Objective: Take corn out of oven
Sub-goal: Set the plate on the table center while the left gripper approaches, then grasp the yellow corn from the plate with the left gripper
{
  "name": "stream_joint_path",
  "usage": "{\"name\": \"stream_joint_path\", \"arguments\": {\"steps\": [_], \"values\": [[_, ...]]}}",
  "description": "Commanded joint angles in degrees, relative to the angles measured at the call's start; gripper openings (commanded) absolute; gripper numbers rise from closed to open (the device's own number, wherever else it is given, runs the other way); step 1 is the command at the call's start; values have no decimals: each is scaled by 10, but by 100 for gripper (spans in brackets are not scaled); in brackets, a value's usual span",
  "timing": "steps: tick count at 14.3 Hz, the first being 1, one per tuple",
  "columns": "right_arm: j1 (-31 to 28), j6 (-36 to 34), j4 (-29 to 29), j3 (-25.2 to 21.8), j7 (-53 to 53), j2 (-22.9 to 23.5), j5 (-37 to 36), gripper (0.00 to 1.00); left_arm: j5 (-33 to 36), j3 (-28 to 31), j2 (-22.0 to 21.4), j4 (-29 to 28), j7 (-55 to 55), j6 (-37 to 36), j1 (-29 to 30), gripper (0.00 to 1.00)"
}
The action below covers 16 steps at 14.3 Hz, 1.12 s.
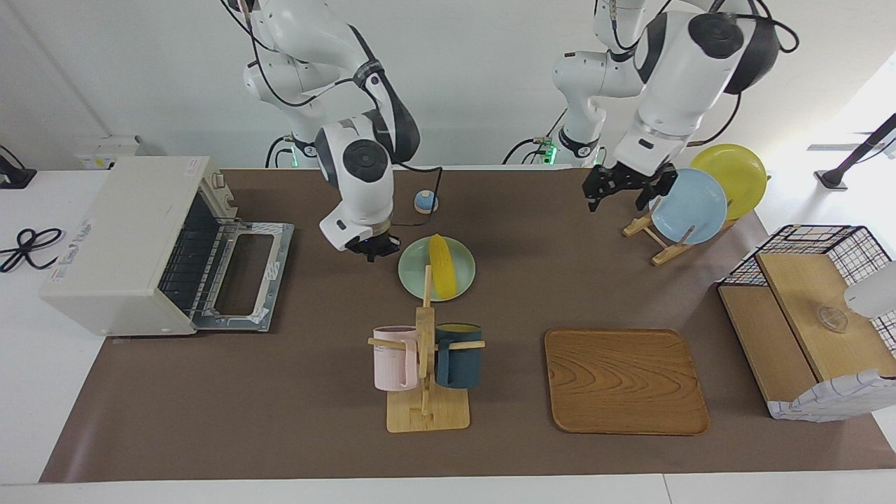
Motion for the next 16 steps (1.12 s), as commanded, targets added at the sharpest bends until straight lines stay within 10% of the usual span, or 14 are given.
{"name": "stream_joint_path", "arguments": {"steps": [1, 10, 16], "values": [[-22, 53, -63, 8, -7, -29, -34, 0, -10, 11, 44, -17, -38, 72, -77, 100], [-104, 124, -103, 8, -9, -23, -114, 0, -2, 13, 246, 67, -87, 259, -175, 100], [-121, 125, -112, 8, -19, -26, -119, 0, -1, 14, 275, 54, -77, 291, -194, 100]]}}
